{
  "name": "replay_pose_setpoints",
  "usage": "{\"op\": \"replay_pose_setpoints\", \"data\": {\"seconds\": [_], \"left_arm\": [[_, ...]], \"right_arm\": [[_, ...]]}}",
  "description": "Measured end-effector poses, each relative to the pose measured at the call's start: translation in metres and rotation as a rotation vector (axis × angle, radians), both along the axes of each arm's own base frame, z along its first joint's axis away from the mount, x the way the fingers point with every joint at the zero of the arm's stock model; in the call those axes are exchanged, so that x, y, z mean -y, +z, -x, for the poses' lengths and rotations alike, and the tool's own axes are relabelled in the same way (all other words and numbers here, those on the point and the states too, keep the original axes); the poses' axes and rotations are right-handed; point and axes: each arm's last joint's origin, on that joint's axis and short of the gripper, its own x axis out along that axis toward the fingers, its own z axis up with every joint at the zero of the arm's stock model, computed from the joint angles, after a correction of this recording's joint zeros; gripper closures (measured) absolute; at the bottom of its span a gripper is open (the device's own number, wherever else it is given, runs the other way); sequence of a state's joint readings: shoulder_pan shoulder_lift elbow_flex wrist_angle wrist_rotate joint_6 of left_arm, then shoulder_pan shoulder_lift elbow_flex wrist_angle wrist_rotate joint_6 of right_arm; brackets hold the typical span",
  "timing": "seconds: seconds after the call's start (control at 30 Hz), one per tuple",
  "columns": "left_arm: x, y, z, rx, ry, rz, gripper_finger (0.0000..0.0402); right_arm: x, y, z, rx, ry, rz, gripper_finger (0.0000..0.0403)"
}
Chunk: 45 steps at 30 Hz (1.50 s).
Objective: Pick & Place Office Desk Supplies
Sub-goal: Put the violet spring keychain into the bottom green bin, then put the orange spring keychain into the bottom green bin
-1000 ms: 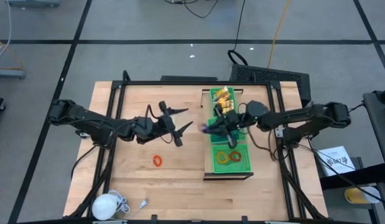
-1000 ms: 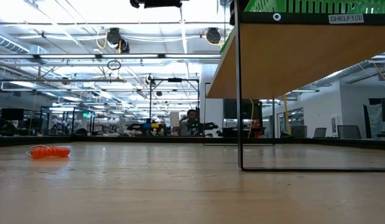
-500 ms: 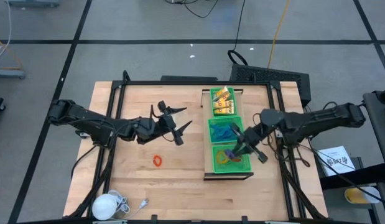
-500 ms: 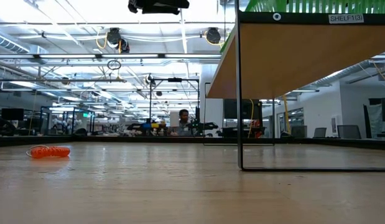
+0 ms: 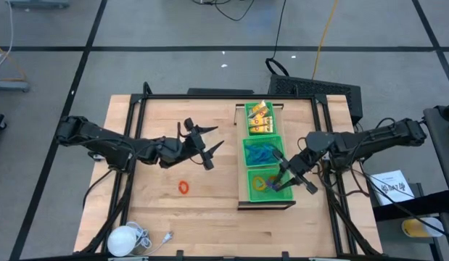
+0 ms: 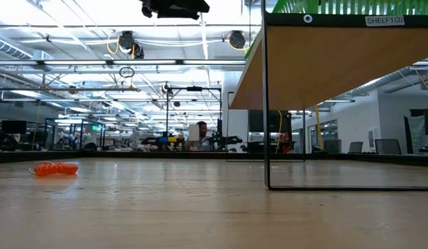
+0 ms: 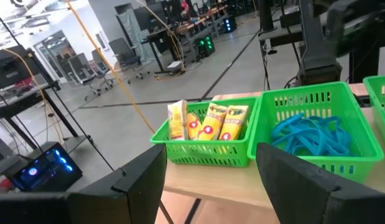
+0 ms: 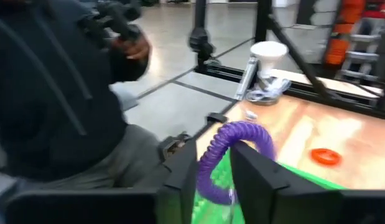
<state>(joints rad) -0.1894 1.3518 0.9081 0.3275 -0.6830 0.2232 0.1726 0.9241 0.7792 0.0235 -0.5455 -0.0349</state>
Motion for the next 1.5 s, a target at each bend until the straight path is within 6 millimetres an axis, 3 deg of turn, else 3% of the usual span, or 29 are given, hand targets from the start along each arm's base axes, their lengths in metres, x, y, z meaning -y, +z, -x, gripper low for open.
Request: {"op": "replay_pose_setpoints", "data": {"seconds": [0.3, 0.6, 0.97, 1.23, 1.37, 1.5], "left_arm": [[0.000, -0.006, 0.001, -0.052, 0.004, 0.021, 0.0149], [0.000, -0.011, 0.002, -0.090, 0.011, 0.044, 0.0149], [0.000, -0.011, 0.002, -0.090, 0.011, 0.044, 0.0149], [-0.002, -0.012, 0.002, -0.092, 0.019, 0.057, 0.0149], [-0.002, -0.024, 0.006, -0.170, 0.033, 0.131, 0.0149], [0.004, -0.047, 0.018, -0.352, 0.024, 0.319, 0.0149]], "right_arm": [[0.004, -0.003, -0.003, -0.013, -0.150, 0.035, 0.0234], [0.002, -0.007, -0.001, -0.099, -0.107, -0.002, 0.0198], [0.003, -0.018, 0.003, -0.297, -0.143, -0.072, 0.0196], [0.005, -0.010, 0.011, -0.249, -0.140, -0.084, 0.0196], [0.005, -0.005, 0.016, -0.196, -0.130, -0.071, 0.0199], [0.006, -0.002, 0.019, -0.164, -0.123, -0.050, 0.0198]]}}
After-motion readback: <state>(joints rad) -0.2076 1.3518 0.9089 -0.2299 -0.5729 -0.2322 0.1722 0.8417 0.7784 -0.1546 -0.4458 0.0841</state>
